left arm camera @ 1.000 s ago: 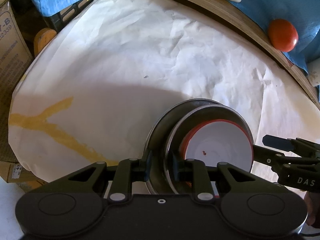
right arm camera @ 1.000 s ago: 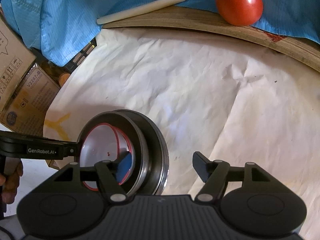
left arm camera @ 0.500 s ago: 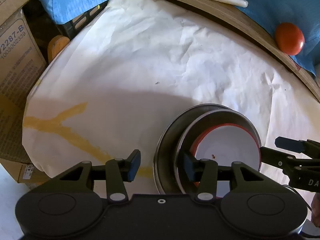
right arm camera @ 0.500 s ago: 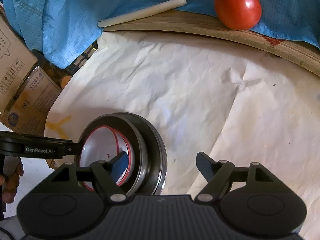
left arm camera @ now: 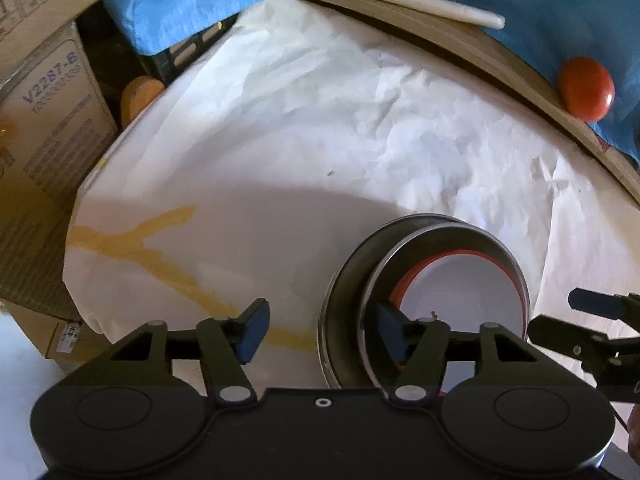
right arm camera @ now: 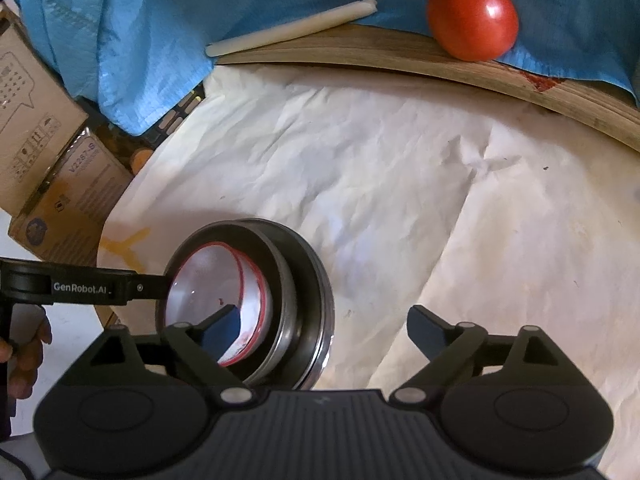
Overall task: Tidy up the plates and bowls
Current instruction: 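Open both grippers and release the steel bowl rim, then withdraw both grippers up and back from the stacked dishes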
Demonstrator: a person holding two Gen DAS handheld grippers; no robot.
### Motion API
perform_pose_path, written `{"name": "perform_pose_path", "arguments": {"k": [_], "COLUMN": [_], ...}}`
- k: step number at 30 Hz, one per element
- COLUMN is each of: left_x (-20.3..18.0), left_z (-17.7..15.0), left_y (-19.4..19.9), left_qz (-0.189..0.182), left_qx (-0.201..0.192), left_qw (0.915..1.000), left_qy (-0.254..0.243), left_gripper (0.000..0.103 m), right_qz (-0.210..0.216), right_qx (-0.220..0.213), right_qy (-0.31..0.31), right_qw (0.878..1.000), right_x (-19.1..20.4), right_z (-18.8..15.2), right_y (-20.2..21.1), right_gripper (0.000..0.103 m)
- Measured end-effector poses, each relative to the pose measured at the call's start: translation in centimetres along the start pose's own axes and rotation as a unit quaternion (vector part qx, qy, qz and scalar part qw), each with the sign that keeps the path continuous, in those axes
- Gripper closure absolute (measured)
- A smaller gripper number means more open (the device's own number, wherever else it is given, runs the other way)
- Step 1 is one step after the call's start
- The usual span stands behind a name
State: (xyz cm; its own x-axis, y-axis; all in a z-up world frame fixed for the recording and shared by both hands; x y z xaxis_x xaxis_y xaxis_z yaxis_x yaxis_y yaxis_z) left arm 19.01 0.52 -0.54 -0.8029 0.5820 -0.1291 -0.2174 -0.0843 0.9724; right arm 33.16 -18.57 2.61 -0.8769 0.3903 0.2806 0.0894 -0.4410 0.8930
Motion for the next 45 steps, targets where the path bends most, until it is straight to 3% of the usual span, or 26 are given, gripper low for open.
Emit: {"name": "perform_pose_path", "arguments": {"k": [5,8,28,45], "left_x": [0.4,0.6,0.5,2.4], "left_z": [-0.3,-0.5,-1.7,-1.0], "left_y": [0.6,1.1,2.9,4.2], "left_qz": [0.004,-0.016,-0.023,-0.09], "left_qx": [-0.015,-0.02,-0.059,-0.096], "left_qw": [0.9999,0.9995,0.9979,0.9905], "left_qy": [0.006,0.016,0.006,-0.04], "left_gripper": [0.028,0.017,0.008,0.006], "right_qz": [0.001,0.001,-0.007,-0.081], "right_qx": [-0.011,-0.019,-0.078,-0.146], "right_qy": [0.008,0.01,0.013,-0.023], "right_qw": [1.0,1.0,0.997,0.986], "right_x": [0.2,0.2,0.6,4.3], "right_z": [-0.2,-0.3,-1.9,-3.3], "right_y": [0.6,0.9,3.0,5.2], "right_gripper": [0.007,0.005,0.001,0.0]}}
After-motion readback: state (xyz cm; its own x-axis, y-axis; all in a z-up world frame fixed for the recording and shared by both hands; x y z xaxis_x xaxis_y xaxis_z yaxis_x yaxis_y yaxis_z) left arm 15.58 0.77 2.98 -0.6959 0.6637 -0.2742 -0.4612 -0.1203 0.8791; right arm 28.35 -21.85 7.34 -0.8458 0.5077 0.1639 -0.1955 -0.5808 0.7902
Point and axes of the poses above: each gripper's, at about its wrist camera, not at the fingertips, and y roughly against the way its jaws point, x to its left, z to its top, the point moved 2 cm from there along -y, roughly the way its jaws point, and after that the axes turned 13 degrees about y, right-handed, at the moved point
